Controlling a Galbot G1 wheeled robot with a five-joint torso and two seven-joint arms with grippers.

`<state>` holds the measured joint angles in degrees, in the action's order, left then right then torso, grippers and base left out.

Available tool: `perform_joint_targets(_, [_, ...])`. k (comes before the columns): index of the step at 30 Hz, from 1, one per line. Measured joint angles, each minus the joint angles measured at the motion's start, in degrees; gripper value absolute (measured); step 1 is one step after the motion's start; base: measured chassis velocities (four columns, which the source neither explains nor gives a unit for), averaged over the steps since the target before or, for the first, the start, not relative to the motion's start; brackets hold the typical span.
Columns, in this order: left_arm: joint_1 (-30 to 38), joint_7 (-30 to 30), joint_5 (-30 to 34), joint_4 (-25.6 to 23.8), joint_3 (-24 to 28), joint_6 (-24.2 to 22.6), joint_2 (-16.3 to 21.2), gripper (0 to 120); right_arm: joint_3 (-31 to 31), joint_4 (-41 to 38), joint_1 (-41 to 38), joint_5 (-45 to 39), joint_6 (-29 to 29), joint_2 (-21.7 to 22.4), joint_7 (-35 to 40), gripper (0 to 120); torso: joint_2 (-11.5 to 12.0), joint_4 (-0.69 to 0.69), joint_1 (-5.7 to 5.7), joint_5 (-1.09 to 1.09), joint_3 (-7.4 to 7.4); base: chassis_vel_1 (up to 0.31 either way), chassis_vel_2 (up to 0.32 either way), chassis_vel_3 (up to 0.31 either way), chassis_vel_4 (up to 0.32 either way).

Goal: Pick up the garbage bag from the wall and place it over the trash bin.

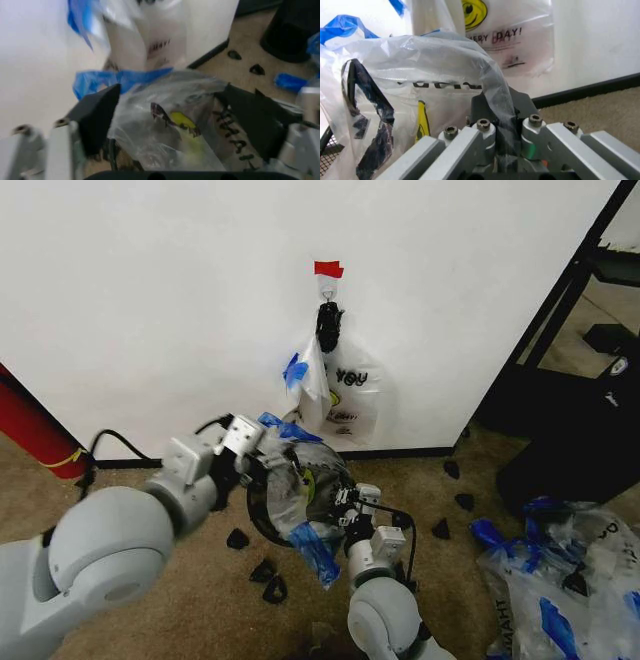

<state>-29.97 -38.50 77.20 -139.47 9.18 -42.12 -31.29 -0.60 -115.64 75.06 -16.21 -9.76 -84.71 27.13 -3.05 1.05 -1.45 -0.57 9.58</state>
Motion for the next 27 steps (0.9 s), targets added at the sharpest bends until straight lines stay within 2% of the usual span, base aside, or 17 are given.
perform_joint_targets(4, [7.21, -6.29, 7.11, 4.71, 9.02, -0.14, -2.92, 100, -0.2, 0.63, -0.13, 1.13, 0.21, -0.44, -0.04, 0, 0.0, -0.01, -0.01, 0.0, 0.01, 0.0, 0.0, 0.0, 0.0])
perform_joint_targets(5, [7.21, -6.29, 7.11, 4.71, 9.02, -0.14, -2.92, 100, -0.2, 0.63, -0.13, 1.13, 0.21, -0.44, -0.04, 0, 0.0, -0.01, -0.01, 0.0, 0.01, 0.0, 0.0, 0.0, 0.0])
perform_joint_targets(8, [10.62, -10.7, 12.98, 8.25, 13.61, -0.15, -5.27, 100, -0.28, 1.15, -0.66, 1.35, 0.27, -0.72, -0.05, 0, 0.0, 0.0, -0.01, -0.01, 0.01, 0.0, 0.0, 0.0, 0.0])
perform_joint_targets(12, [11.24, -13.04, 16.07, 10.41, 15.15, -0.14, -7.23, 97, -0.33, 1.58, -1.09, 1.42, 0.28, -1.01, -0.05, 0, 0.0, -0.02, -0.01, -0.01, 0.01, 0.0, 0.0, 0.0, 0.0])
perform_joint_targets(17, [11.13, -13.43, 15.59, 11.65, 15.83, -0.11, -7.8, 95, -0.3, 1.61, -1.16, 1.44, 0.28, -1.11, -0.05, 0, 0.0, -0.02, 0.0, 0.0, 0.0, 0.0, 0.0, 0.0, 0.0])
perform_joint_targets(21, [9.98, -13.12, 14.15, 12.42, 16.03, -0.08, -7.88, 86, -0.22, 1.62, -1.21, 1.44, 0.28, -1.19, -0.05, 0, 0.0, -0.01, 0.0, 0.0, 0.01, 0.0, 0.0, 0.0, 0.0])
perform_joint_targets(24, [8.61, -12.97, 13.89, 12.49, 16.02, -0.06, -7.77, 70, -0.19, 1.61, -1.26, 1.44, 0.28, -1.25, -0.05, 0, 0.0, -0.02, 0.0, -0.01, 0.0, 0.0, 0.0, 0.0, 0.0])
perform_joint_targets(25, [8.61, -12.97, 13.89, 12.49, 16.02, -0.06, -7.77, 70, -0.19, 1.61, -1.26, 1.44, 0.28, -1.25, -0.05, 0, 0.0, -0.02, 0.0, -0.01, 0.0, 0.0, 0.0, 0.0, 0.0])
perform_joint_targets(27, [8.1, -13.03, 13.8, 12.59, 16.01, -0.06, -7.85, 62, -0.17, 1.6, -1.26, 1.44, 0.28, -1.3, -0.05, 0, 0.0, -0.02, 0.0, -0.01, 0.0, 0.0, 0.0, 0.0, 0.0])
